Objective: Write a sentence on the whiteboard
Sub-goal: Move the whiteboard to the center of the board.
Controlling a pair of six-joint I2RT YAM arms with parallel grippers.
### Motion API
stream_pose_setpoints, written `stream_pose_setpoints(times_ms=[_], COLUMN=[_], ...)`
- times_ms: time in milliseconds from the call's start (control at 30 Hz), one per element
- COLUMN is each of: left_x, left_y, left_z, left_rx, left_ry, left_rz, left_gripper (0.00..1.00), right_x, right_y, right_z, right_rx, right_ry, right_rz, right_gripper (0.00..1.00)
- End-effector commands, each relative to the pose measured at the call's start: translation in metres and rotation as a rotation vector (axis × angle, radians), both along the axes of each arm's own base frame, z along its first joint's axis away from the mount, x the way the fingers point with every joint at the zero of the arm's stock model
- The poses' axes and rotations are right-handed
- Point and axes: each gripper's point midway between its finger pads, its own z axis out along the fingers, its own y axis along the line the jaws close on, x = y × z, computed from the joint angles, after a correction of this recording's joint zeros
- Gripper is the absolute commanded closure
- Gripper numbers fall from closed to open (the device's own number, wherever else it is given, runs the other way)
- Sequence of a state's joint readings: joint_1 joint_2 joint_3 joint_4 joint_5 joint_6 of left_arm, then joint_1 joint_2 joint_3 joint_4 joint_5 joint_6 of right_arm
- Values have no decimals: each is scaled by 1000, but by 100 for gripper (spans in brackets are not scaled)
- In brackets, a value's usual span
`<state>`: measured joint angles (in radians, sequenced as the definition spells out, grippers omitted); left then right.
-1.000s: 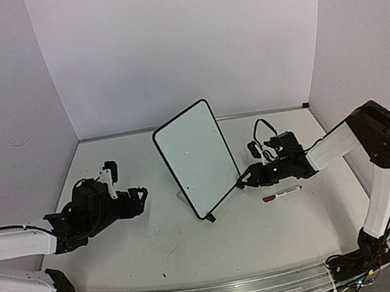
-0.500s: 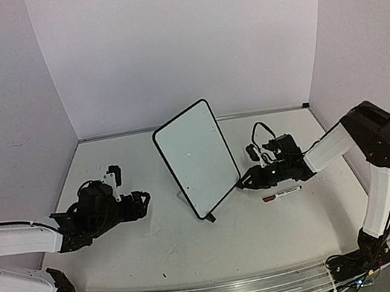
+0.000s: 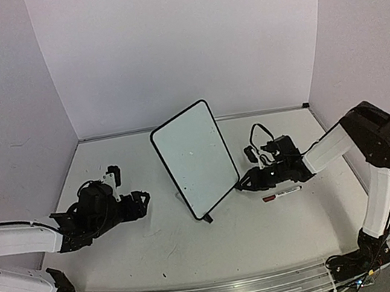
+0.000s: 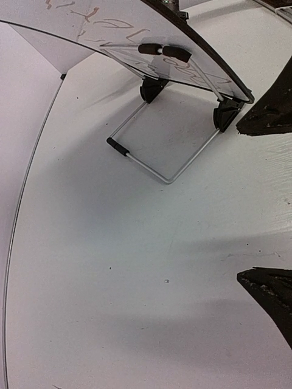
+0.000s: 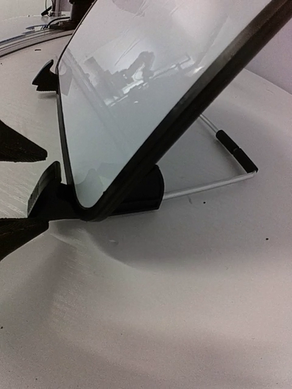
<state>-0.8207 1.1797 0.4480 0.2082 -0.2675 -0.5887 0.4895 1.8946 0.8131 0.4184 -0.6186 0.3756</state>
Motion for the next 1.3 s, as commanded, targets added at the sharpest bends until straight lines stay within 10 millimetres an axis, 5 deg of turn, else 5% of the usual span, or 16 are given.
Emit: stream_pose_setpoints(times_ms=[0, 867, 1033, 1267], left_x=[3, 3, 6, 10], left_y=[6, 19, 22, 42], left_z=[-4, -12, -1, 10], left_rx=[10, 39, 47, 71], left_ry=[10, 60, 81, 218], left_rz=[40, 79, 80, 49], left_gripper=[27, 23, 19, 15], right_x=[-10, -59, -53, -61], right_y=[15, 48, 11, -79], right_z=[14, 23, 35, 44], right_rx=[41, 55, -55, -299], right_ry=[-27, -34, -25, 50], right_rz=[48, 4, -181, -508], right_gripper=[71, 69, 53, 32])
